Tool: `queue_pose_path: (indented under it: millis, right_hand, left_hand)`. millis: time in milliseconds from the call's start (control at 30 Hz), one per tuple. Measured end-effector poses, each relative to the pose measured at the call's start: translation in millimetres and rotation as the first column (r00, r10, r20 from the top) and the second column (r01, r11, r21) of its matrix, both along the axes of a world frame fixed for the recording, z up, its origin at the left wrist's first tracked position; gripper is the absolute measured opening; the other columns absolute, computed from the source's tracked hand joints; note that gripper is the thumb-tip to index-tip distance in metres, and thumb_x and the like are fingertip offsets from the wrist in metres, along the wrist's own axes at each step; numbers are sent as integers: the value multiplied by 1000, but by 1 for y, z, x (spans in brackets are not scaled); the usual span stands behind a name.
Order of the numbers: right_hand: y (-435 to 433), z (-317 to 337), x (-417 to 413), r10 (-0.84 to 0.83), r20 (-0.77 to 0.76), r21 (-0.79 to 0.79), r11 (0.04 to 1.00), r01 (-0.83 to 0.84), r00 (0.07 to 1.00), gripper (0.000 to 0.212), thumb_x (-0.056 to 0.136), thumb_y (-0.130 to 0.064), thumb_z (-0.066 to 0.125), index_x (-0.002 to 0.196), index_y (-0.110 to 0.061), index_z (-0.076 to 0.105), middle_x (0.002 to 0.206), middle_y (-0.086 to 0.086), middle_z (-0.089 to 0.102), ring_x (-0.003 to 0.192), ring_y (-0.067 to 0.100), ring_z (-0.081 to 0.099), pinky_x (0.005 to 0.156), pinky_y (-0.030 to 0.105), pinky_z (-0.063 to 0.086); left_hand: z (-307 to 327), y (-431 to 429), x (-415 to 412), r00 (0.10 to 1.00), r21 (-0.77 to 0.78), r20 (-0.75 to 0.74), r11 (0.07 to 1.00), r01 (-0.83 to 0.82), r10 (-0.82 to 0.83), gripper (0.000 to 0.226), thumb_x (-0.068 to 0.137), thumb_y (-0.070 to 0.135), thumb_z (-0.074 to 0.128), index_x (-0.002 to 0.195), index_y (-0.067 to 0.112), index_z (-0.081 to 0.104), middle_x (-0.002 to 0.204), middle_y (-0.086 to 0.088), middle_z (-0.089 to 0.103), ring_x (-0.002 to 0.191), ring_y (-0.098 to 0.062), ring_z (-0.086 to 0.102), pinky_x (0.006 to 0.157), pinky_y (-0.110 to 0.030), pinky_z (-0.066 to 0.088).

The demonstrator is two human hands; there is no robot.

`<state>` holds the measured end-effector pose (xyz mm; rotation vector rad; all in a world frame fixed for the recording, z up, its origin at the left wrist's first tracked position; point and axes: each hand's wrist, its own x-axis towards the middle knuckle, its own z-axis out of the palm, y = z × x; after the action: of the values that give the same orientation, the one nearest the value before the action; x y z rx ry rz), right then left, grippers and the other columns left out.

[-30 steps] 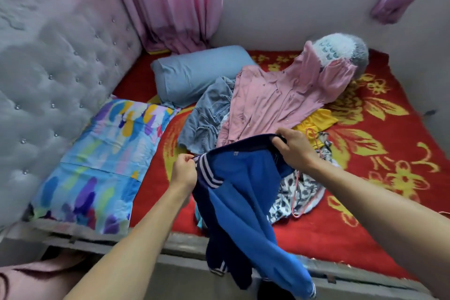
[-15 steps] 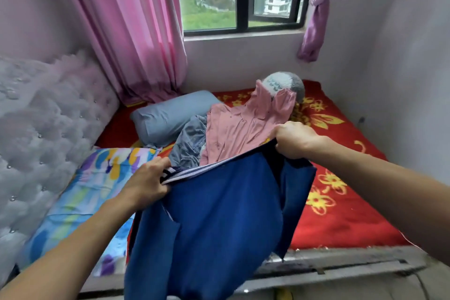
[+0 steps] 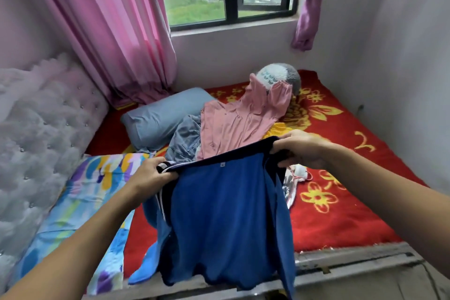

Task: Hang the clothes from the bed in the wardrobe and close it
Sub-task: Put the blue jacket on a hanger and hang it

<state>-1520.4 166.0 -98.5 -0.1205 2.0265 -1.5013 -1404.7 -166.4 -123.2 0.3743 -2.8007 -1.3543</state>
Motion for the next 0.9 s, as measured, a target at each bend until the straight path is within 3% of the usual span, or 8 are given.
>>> queue_pose_path:
  millis: [167, 233, 333, 467, 567, 633, 733, 900]
  right_hand:
    - [3, -60, -85, -159, 152, -232, 954, 192, 975, 8, 82, 3, 68, 88, -2, 70, 87, 8, 71, 82, 19, 71, 73, 29, 60]
    - [-1, -96, -125, -229, 209, -222, 936, 274, 951, 15, 83, 5, 66, 96, 0, 68, 95, 13, 70, 88, 23, 70, 81, 34, 59]
    - [-10, -156, -180, -295, 298, -150, 925, 350, 908, 18, 86, 9, 57, 101, 2, 64, 95, 16, 63, 86, 23, 64, 92, 41, 52]
    - [-21, -244, -239, -337, 399, -28, 925, 379, 853, 32, 86, 13, 49, 117, 16, 54, 91, 13, 56, 90, 27, 62, 82, 36, 53]
    - [-23, -306, -262, -334, 463, 5, 927, 374, 821, 49, 90, 6, 51, 137, -6, 45, 112, 9, 58, 114, 28, 58, 70, 32, 52]
    - [-14, -342, -266, -346, 450, 108, 936, 335, 823, 43, 91, 1, 51, 129, -18, 47, 95, 7, 59, 93, 21, 60, 64, 30, 50]
    - [17, -399, -264, -505, 426, 326, 859, 394, 750, 20, 90, 3, 48, 103, -11, 56, 74, 9, 53, 63, 20, 50, 52, 29, 41]
    - [75, -495, -266, -777, 341, 539, 622, 568, 528, 12, 79, -10, 63, 72, -12, 54, 72, 10, 56, 57, 24, 54, 53, 32, 47]
  left_hand:
    - [-38, 8, -90, 989, 91, 60, 986, -141, 136, 40, 59, 29, 75, 87, 5, 60, 76, -5, 59, 68, -15, 52, 61, -29, 42]
    - [-66, 11, -131, 977, 56, 68, 977, -204, 201, 40, 53, 34, 72, 80, 11, 53, 73, -2, 58, 65, -16, 50, 62, -31, 42]
    - [-115, 21, -191, 957, -60, 108, 962, -266, 271, 27, 68, 19, 75, 79, 15, 51, 75, -3, 61, 71, -23, 55, 63, -33, 41]
    - [-192, 33, -257, 920, -198, 198, 933, -301, 339, 38, 76, 28, 75, 106, 11, 58, 105, -11, 63, 98, -30, 58, 82, -36, 44]
    - [-241, 43, -283, 897, -246, 228, 914, -324, 379, 51, 79, 36, 74, 117, 9, 55, 116, -17, 53, 109, -33, 53, 94, -39, 41]
    - [-270, 51, -290, 882, -264, 287, 916, -301, 373, 51, 80, 36, 72, 119, 8, 55, 118, -18, 52, 110, -35, 52, 94, -40, 41]
    - [-311, 61, -293, 858, -255, 385, 933, -255, 340, 53, 81, 36, 72, 123, 8, 53, 123, -18, 52, 113, -34, 53, 95, -39, 40]
    - [-366, 67, -319, 863, -266, 372, 930, -254, 342, 62, 80, 38, 71, 130, 9, 47, 126, -20, 49, 118, -36, 48, 100, -43, 38]
